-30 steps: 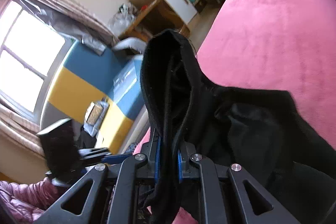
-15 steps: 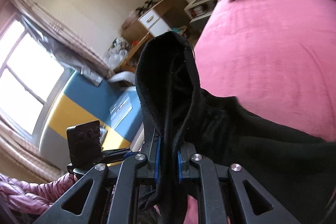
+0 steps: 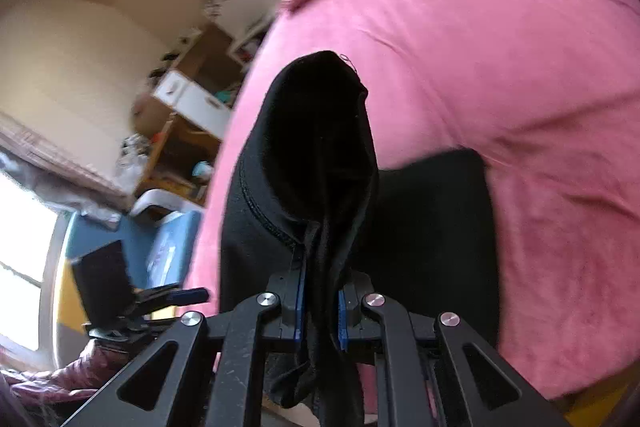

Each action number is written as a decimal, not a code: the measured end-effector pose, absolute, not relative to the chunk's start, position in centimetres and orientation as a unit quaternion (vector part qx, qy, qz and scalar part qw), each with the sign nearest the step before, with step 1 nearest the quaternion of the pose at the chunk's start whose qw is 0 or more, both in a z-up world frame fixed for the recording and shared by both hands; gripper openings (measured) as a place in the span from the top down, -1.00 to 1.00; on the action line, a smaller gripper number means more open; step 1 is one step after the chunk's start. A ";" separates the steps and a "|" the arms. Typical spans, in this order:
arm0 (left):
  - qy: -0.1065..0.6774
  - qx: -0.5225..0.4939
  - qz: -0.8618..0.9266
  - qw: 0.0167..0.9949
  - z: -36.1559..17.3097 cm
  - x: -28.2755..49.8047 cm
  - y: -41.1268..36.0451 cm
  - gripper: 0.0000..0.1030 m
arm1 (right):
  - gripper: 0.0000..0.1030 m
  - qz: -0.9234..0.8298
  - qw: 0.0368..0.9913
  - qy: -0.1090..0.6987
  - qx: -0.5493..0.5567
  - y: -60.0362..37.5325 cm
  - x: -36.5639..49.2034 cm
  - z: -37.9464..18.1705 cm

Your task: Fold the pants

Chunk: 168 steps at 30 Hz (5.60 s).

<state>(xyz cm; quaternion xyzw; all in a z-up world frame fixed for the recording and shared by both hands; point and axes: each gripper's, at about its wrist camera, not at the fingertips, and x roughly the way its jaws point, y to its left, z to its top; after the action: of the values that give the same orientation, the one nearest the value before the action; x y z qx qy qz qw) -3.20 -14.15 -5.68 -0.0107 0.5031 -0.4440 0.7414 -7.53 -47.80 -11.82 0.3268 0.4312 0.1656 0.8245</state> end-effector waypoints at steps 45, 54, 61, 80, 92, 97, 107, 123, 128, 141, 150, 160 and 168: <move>0.508 0.050 -0.423 0.748 -6.6 -3.4 -15.9 -0.11 | 0.82 0.068 0.794 0.454 0.398 -48.7 -14.8 -17.3; 0.483 0.052 -0.415 0.769 -5.4 -3.4 -15.9 -0.11 | 0.24 0.034 0.845 0.422 0.326 -49.7 -14.9 -12.3; 0.477 0.076 -0.378 0.790 -5.4 -3.1 -17.1 -0.11 | -0.06 0.008 0.862 0.397 0.314 -49.1 -8.3 -11.1; 0.462 0.123 -0.274 0.835 -5.6 -2.6 -17.8 -0.12 | 0.22 -0.027 0.877 0.407 0.253 -47.2 -8.6 -9.9; 0.490 0.110 -0.243 0.830 -7.0 -0.6 -17.6 -0.12 | -0.09 -0.028 0.864 0.462 0.201 -44.3 -4.5 -13.9; 0.506 0.087 -0.232 0.826 -8.5 0.4 -17.2 -0.24 | -0.29 -0.028 0.855 0.471 0.213 -45.1 -3.6 -15.9; 0.497 0.058 -0.204 0.841 -8.2 0.1 -15.0 -0.36 | -0.45 -0.027 0.864 0.462 0.201 -45.2 -4.0 -15.6; 0.426 0.056 -0.097 0.898 -4.0 -3.1 -15.0 -0.36 | -0.50 -0.041 0.898 0.424 0.107 -39.4 -10.8 -10.6; 0.419 0.066 -0.104 0.900 -3.8 -4.3 -15.8 -0.36 | -0.51 -0.034 0.904 0.415 0.093 -37.1 -11.2 -10.2; 0.461 0.025 -0.140 0.876 -5.1 -3.2 -14.8 -0.66 | -0.70 -0.026 0.886 0.427 0.179 -41.2 -12.1 -11.5; 0.508 -0.017 -0.236 0.828 -8.1 1.8 -15.2 -0.70 | -0.99 0.053 0.844 0.451 0.284 -48.7 -5.8 -16.2; 0.516 -0.040 -0.288 0.806 -9.3 3.4 -16.3 -0.10 | -0.24 0.156 0.808 0.480 0.306 -47.8 -1.4 -19.1; 0.434 -0.071 -0.340 0.831 -1.2 5.2 -13.9 0.24 | 0.12 0.209 0.845 0.410 0.273 -44.7 0.4 -11.1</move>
<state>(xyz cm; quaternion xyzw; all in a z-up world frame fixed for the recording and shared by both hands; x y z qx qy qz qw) 5.16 -13.91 -1.23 -0.0711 0.4339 -0.3405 0.8311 0.39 -44.71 -11.05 0.2727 0.4104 0.2087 0.8448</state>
